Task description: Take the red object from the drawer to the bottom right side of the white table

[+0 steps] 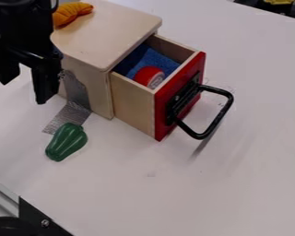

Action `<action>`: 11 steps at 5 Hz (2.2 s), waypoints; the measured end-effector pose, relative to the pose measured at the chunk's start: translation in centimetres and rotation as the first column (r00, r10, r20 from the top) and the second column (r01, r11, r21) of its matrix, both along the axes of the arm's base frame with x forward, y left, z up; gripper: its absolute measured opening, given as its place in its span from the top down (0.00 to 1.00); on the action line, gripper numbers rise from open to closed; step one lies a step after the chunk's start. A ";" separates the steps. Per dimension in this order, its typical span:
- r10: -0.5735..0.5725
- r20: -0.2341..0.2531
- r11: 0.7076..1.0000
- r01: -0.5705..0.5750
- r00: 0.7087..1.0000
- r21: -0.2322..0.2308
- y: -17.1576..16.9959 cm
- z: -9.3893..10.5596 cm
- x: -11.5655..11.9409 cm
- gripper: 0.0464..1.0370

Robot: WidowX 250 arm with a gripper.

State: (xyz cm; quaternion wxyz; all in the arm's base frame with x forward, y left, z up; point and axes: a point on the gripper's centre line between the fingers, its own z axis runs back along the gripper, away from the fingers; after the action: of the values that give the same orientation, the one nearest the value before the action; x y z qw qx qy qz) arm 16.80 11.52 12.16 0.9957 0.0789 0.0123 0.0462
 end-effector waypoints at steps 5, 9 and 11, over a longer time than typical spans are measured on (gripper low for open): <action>-0.115 0.023 0.993 0.116 0.993 -0.032 -6.4 0.7 12.3 0.04; -0.116 0.011 0.993 0.116 0.993 -0.028 -7.4 -2.8 15.8 0.04; -0.146 0.031 0.989 0.146 0.989 0.002 -8.0 -3.2 15.5 0.04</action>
State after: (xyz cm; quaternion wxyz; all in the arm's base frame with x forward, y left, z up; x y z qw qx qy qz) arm 32.28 3.51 8.97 0.9965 0.0788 -0.0090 -0.0256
